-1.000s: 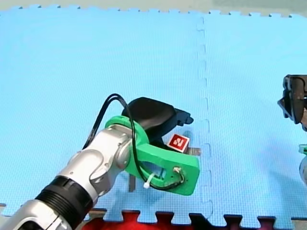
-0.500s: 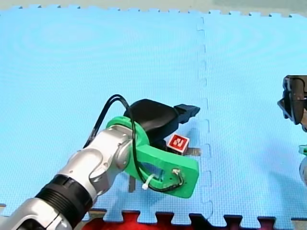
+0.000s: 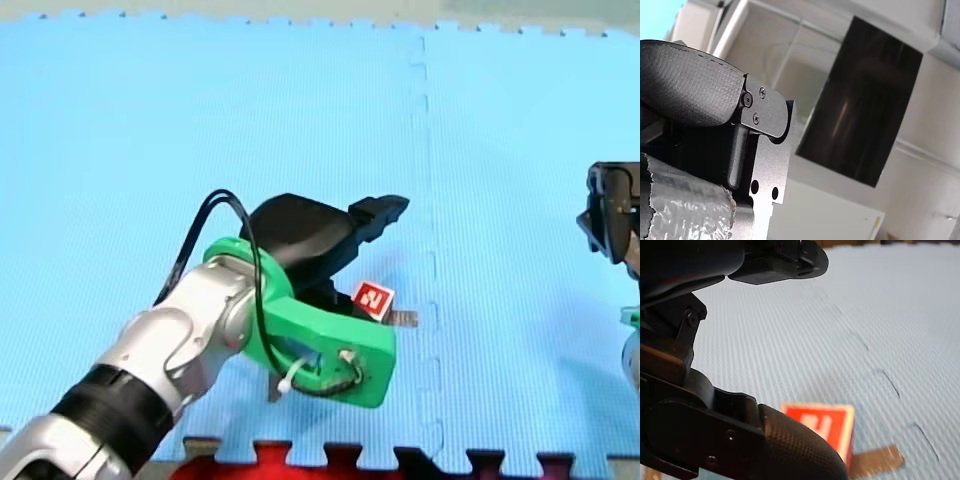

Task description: Stack cube left

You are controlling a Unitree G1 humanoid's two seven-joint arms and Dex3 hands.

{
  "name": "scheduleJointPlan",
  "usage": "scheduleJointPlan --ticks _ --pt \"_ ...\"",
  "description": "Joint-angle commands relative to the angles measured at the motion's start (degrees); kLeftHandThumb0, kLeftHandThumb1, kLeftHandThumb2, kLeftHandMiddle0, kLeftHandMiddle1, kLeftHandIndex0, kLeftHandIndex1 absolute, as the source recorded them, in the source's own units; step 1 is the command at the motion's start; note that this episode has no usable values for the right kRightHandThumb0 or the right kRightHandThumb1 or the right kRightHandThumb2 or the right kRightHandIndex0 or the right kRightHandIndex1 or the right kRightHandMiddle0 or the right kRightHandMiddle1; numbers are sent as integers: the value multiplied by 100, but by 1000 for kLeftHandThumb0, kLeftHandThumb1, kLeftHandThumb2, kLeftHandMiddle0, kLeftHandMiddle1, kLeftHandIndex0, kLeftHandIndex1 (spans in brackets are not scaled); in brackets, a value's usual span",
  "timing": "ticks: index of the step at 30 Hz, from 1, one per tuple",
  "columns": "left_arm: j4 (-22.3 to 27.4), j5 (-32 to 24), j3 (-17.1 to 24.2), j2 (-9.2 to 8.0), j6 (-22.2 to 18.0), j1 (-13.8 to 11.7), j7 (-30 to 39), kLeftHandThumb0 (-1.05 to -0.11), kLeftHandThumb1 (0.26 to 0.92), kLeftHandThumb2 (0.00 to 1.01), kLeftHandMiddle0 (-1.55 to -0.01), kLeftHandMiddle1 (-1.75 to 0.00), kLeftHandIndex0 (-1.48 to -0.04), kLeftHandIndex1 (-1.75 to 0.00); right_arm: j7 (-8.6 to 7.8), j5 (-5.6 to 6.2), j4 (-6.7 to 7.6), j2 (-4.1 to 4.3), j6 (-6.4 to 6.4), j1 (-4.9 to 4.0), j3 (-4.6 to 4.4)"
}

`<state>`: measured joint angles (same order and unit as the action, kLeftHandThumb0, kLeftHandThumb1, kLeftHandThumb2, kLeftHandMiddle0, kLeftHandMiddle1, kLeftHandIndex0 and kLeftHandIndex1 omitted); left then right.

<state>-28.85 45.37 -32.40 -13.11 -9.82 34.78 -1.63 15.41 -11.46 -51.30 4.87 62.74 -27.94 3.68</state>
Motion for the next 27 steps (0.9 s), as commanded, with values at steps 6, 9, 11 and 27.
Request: scheduleJointPlan --ticks 6,9,11,27 --pt "936 -286 615 -434 85 -277 66 -1048 920 72 -670 -1727 -211 -13 -36 103 -259 45 141 -70 52" --pt "1144 -410 823 -625 -6 -429 48 -1048 919 61 -672 -1744 -215 -12 -70 137 -329 53 182 -95 62" --pt "1070 -442 903 -707 -96 -444 -19 -1048 918 56 -673 -1746 -217 -12 -90 152 -359 55 199 -104 69" --pt "611 -504 1122 -969 355 -337 390 -1046 799 0 -814 -1746 -482 -74 -210 220 -432 60 272 -127 105"
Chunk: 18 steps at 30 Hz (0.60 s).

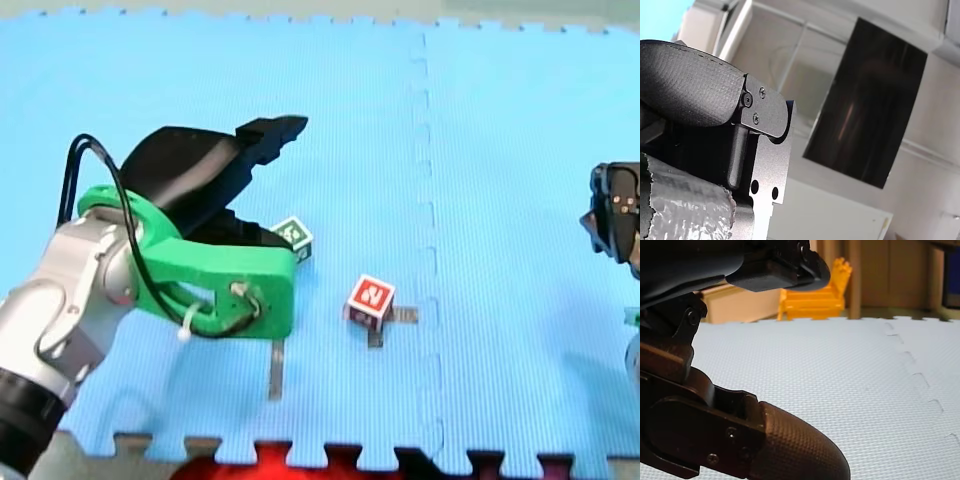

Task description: Stack cube left

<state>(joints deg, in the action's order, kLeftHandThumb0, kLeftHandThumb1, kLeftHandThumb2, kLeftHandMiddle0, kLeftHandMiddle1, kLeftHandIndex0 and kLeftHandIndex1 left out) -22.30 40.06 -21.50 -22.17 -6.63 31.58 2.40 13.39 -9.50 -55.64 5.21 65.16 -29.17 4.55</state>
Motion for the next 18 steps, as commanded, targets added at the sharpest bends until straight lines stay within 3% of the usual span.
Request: scheduleJointPlan --ticks 1,5,9,12,15,18 --pt "-75 14 40 -89 20 -34 -28 -1039 785 0 -816 -1746 -502 -73 -16 30 2 25 34 -2 18" --pt "-555 -383 207 -120 -333 -103 -88 -992 744 1 -820 -1746 -564 -57 -41 44 16 22 51 11 17" --pt "-1032 -849 397 -99 -654 -141 -45 -974 743 3 -822 -1746 -554 -34 -70 57 57 29 65 35 23" --pt "-1444 -1211 520 -46 -843 -85 149 -995 778 17 -815 -1746 -535 -16 -101 76 59 33 77 44 30" --pt "-2056 -1761 754 62 -1415 -46 300 -1018 797 20 -810 -1746 -562 -24 -120 83 70 35 88 53 35" --pt "-2460 -2060 881 155 -1846 -69 331 -1044 823 21 -697 -1746 -607 -31 -124 80 105 37 89 63 37"
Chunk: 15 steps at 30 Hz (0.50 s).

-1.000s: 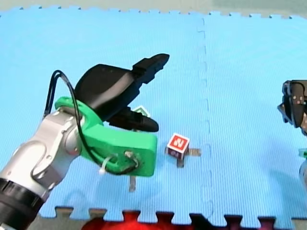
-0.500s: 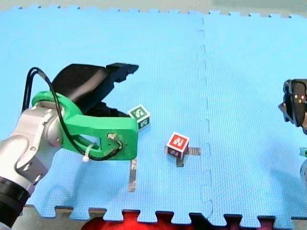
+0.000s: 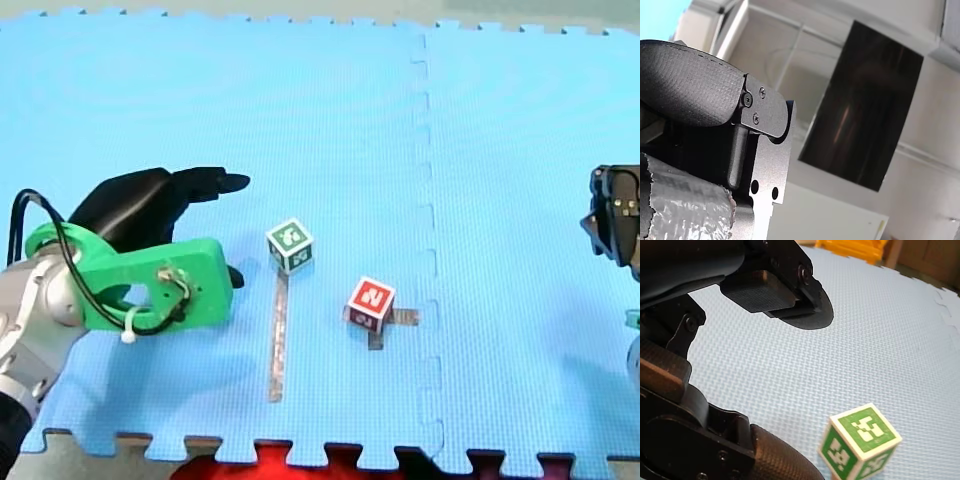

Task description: Stack cube left

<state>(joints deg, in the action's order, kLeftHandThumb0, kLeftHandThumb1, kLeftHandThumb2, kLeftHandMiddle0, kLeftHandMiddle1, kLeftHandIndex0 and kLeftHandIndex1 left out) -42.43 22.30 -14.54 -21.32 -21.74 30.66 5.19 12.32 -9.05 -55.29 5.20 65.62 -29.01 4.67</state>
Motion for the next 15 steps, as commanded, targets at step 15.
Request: scheduleJointPlan --ticks 15 --pt "-1941 -606 459 840 -1365 -2 -798 -1009 769 1 -649 -1746 -864 -57 -13 -9 275 52 2 146 31"
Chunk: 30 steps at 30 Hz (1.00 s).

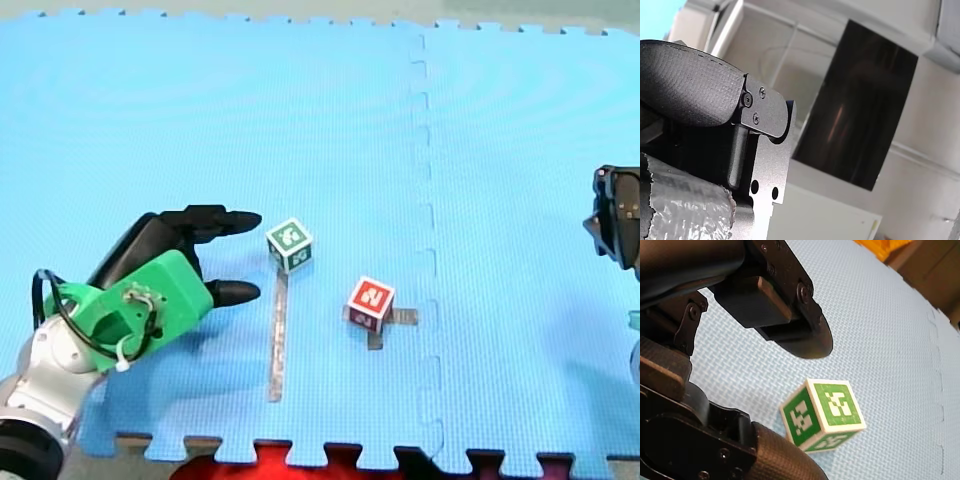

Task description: Stack cube left

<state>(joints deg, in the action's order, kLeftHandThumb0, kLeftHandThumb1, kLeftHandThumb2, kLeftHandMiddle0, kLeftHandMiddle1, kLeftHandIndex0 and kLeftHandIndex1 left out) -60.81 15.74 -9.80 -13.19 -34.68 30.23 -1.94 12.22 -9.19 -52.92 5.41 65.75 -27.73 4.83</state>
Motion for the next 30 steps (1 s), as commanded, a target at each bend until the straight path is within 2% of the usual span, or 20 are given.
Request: scheduleJointPlan --ticks 1,5,9,12,15,17,20,22,26,29,30 --pt "-134 86 -32 52 -102 53 -135 -1009 770 1 -649 -1746 -858 -51 -5 6 45 33 -15 21 14" --pt "-226 204 -85 132 -144 90 -290 -1012 773 3 -647 -1746 -814 -19 -4 -1 82 33 -37 37 14" --pt "-248 546 -270 258 19 150 -797 -1009 774 2 -645 -1746 -808 -13 -4 -4 119 31 -59 55 11" --pt "-342 787 -409 285 49 228 -1085 -949 760 4 -646 -1746 -813 -11 -7 -4 140 29 -63 70 8" --pt "-405 1012 -562 285 5 297 -1326 -921 770 8 -687 -1746 -826 -13 -12 0 167 30 -74 81 8" --pt "-482 1163 -666 345 31 362 -1555 -910 769 5 -720 -1746 -823 -8 -10 -3 190 28 -82 94 8" --pt "-599 1298 -774 413 25 454 -1783 -825 738 4 -749 -1746 -822 -5 -6 -9 218 23 -90 113 8" --pt "-666 1357 -828 429 -10 506 -1890 -734 716 3 -753 -1746 -821 -3 0 -17 234 18 -93 126 7" --pt "-701 1376 -873 434 -35 554 -1967 -685 708 1 -738 -1746 -745 0 3 -20 248 13 -87 149 8" --pt "-690 1385 -896 424 -19 565 -1975 -680 709 1 -722 -1746 -674 0 -6 -9 249 19 -78 161 11" --pt "-677 1380 -896 421 -6 568 -1961 -696 716 4 -680 -1746 -606 0 -7 -8 244 21 -75 163 12"
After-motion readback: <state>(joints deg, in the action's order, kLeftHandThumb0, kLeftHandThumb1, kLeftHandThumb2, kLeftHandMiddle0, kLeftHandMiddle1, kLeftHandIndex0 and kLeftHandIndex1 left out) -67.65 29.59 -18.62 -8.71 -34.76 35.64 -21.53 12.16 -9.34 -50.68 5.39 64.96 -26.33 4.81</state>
